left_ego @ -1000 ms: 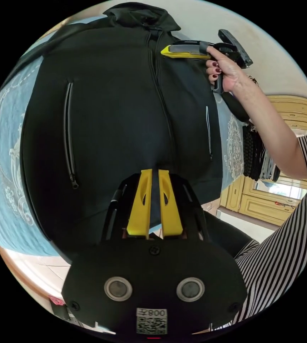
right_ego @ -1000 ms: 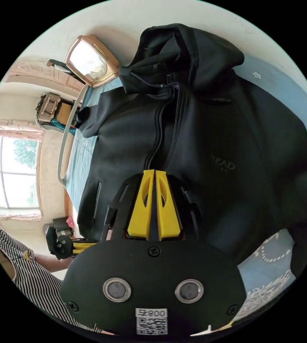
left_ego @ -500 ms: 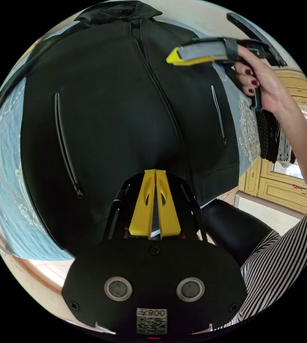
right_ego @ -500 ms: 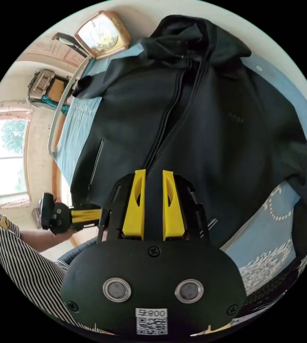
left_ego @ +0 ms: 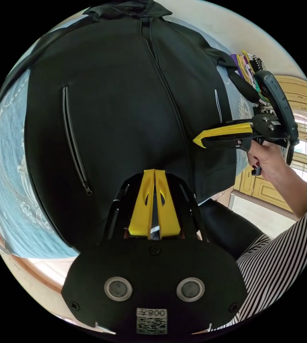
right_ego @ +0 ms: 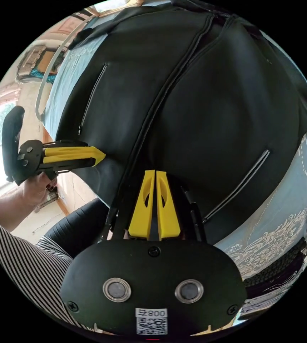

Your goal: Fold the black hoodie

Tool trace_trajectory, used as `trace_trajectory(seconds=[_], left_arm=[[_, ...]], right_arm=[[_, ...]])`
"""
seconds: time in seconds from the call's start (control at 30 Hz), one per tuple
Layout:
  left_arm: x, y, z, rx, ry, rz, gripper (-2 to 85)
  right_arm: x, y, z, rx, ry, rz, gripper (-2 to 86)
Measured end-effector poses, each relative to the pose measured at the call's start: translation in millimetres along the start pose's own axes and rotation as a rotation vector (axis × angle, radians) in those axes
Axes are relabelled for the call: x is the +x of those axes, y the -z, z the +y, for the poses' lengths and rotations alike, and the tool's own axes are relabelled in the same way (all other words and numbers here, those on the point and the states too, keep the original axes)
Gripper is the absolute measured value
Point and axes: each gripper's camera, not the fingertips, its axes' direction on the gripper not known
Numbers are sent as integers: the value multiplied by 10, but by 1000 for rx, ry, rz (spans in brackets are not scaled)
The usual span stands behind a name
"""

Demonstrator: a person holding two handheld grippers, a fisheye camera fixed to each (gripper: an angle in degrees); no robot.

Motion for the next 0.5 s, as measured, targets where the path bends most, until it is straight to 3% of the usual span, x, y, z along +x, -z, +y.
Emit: trace_trajectory(seconds=[0.13, 0.3, 0.37, 0.5], left_arm=[[-133, 152, 2, 45, -6, 40, 10], [-301, 281, -24, 127, -44, 219, 56], [-397, 255, -121, 145, -53, 390, 109], [-495, 92, -326, 151, -79, 689, 125]], right_arm=[[269, 193, 108, 23, -36, -187, 3], [703, 632, 484, 107, -69, -389, 1], [880, 740, 599, 129, -92, -475, 1], [995, 765, 724, 144, -80, -587, 1]])
